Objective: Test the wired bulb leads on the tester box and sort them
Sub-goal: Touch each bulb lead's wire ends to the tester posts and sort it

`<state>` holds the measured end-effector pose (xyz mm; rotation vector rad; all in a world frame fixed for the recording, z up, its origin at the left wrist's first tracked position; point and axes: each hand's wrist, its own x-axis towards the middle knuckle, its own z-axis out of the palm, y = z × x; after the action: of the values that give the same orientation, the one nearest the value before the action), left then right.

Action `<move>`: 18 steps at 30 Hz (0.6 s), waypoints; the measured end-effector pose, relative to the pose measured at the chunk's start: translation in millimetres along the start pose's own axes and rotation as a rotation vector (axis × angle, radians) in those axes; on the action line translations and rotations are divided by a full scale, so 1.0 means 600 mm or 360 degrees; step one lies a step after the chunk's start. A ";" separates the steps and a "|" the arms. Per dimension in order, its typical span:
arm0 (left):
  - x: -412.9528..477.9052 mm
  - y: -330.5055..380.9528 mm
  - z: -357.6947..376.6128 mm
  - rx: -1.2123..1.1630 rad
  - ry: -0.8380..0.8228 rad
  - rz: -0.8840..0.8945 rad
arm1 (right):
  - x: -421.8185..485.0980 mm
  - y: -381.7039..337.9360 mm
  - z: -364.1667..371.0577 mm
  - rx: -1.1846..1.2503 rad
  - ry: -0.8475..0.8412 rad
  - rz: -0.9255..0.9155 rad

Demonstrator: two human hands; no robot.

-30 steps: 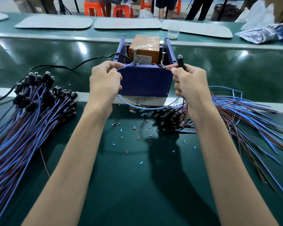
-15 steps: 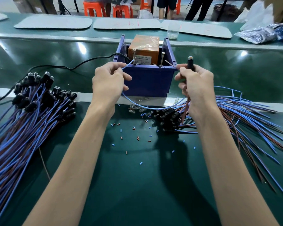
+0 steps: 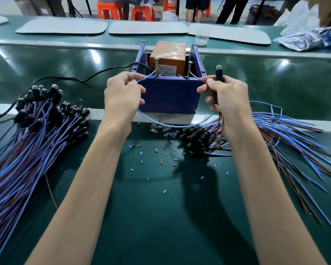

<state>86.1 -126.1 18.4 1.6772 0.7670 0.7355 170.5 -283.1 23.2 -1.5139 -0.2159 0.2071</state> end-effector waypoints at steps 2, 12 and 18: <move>0.000 0.009 -0.004 -0.0036 -0.0017 -0.0014 | -0.001 -0.001 -0.005 -0.0058 0.0032 0.0007; -0.046 0.051 -0.013 0.0118 -0.1078 0.0182 | 0.009 -0.033 -0.079 -0.0212 0.0404 -0.0323; -0.051 0.046 -0.006 0.0315 -0.1217 0.0286 | 0.019 -0.039 -0.105 -0.0794 0.1100 -0.0938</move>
<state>68.1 -153.8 43.7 2.0232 0.1490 0.0924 198.4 -341.6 44.1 -1.8443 -0.1508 -0.8877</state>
